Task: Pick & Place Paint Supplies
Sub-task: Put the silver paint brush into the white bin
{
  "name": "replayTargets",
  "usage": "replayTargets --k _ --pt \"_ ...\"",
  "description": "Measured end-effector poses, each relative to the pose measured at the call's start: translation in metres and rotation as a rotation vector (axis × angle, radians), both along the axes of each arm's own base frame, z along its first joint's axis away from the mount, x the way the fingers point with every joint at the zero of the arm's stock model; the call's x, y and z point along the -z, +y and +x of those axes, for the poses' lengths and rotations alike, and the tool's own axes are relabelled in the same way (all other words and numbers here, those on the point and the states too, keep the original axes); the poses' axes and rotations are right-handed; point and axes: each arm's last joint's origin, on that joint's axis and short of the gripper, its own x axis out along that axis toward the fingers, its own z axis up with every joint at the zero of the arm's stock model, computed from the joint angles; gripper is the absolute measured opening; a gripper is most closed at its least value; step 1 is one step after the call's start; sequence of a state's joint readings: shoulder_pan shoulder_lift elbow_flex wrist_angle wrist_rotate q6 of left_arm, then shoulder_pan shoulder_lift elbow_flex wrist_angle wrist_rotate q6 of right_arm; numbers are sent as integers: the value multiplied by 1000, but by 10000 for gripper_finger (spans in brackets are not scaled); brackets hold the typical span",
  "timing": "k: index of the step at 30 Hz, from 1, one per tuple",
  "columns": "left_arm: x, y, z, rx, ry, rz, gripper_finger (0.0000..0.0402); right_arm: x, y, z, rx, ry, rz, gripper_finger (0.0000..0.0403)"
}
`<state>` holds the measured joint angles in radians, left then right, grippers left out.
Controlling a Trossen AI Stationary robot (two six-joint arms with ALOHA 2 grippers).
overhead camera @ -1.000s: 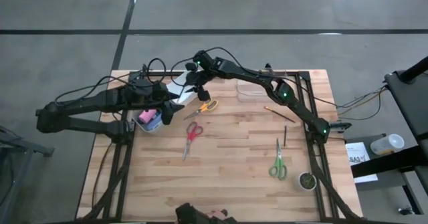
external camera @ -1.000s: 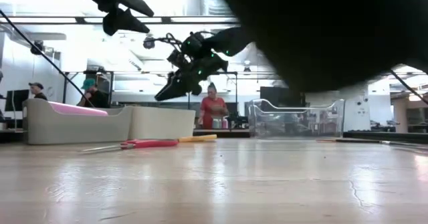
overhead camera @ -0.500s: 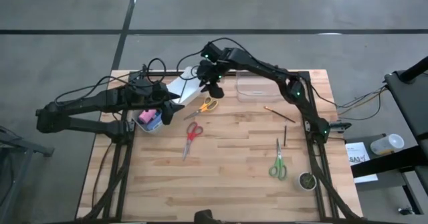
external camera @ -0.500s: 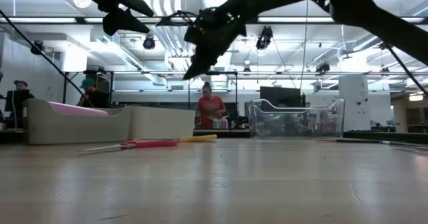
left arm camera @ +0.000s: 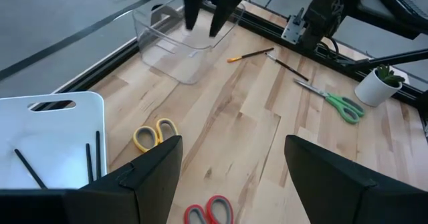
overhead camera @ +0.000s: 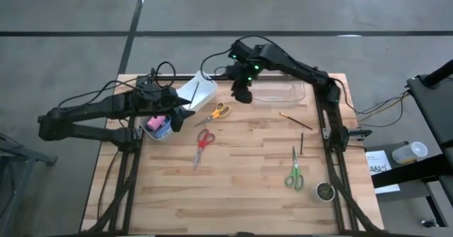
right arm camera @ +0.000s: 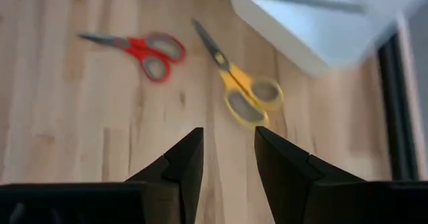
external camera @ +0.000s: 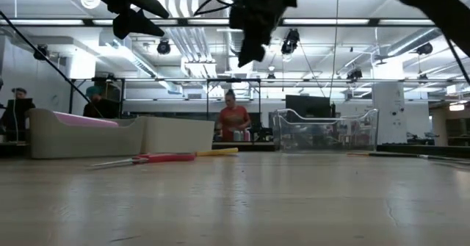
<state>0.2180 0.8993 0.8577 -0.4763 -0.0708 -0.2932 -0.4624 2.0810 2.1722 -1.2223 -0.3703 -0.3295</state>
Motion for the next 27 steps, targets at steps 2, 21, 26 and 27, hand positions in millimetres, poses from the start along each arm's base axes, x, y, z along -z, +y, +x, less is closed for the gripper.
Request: replayTargets --k 2,21,26,27 --pt "0 0 0 0 0 0 271 -4 8 -12 61 39 -27 132" --pt "0 0 0 0 0 0 271 43 108 -164 962 54 12 132" --pt "0 0 0 0 0 0 271 76 133 -199 1229 80 127 132" --pt "0 0 0 0 0 0 271 82 138 -205 1269 85 153 132"
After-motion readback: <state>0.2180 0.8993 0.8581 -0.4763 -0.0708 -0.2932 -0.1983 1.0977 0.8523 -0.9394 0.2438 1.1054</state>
